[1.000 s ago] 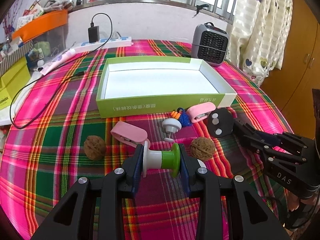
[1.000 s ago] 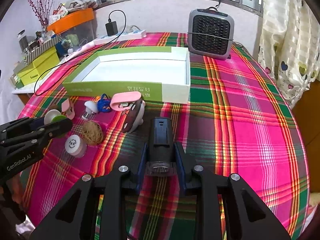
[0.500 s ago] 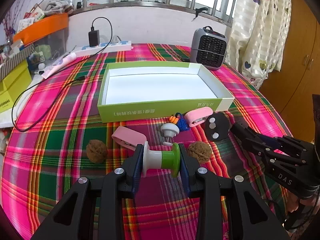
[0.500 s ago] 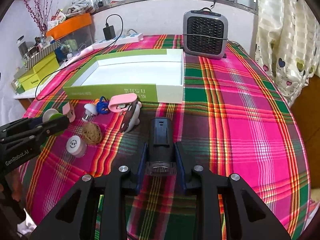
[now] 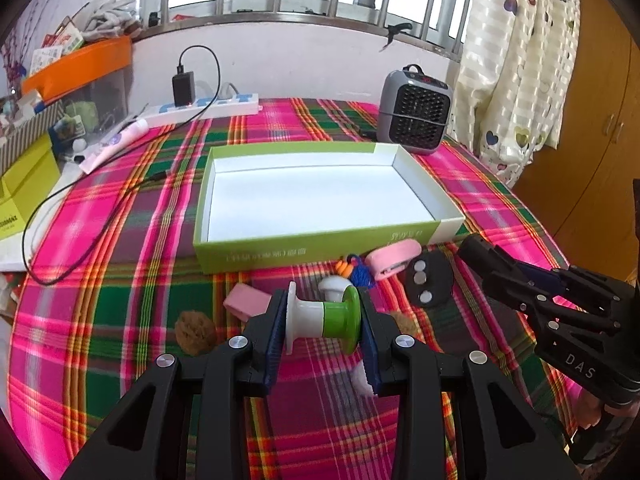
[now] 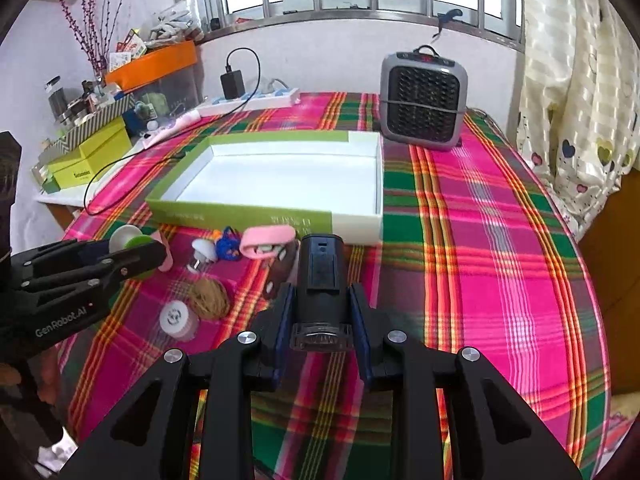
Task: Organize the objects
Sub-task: 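Carry the black device with the right tool while the left carries the spool, then release the black device into the lid while the left tool releases the spool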
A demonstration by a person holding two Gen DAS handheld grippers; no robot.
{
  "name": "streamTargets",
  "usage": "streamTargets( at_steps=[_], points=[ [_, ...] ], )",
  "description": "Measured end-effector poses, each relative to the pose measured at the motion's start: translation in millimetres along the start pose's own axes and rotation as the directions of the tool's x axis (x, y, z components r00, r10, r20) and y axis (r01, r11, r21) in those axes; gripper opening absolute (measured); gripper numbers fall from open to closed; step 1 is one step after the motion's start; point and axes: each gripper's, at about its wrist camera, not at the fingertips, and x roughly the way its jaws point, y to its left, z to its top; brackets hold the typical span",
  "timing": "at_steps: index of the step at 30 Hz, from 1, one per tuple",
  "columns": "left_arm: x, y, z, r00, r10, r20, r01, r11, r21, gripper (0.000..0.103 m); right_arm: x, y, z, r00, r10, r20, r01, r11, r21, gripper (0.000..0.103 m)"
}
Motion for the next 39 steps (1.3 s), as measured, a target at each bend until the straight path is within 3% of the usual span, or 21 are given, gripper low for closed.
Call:
streamTargets(
  at_steps=[20, 39],
  points=[
    [37.7, 22.5, 58.8, 1.000, -0.002, -0.003, 0.002, 1.000, -0.015, 0.031, 33.8, 10.8, 63.0, 0.999, 0.054, -0.004, -0.055, 0.998, -0.022, 0.028],
    [106.1, 40.0, 108.5, 0.995, 0.014, -0.097, -0.015, 1.000, -0.010, 0.031, 95.0, 7.0, 104.3, 0.996, 0.026, -0.090, -0.025, 1.000, 0.007, 0.028]
  ],
)
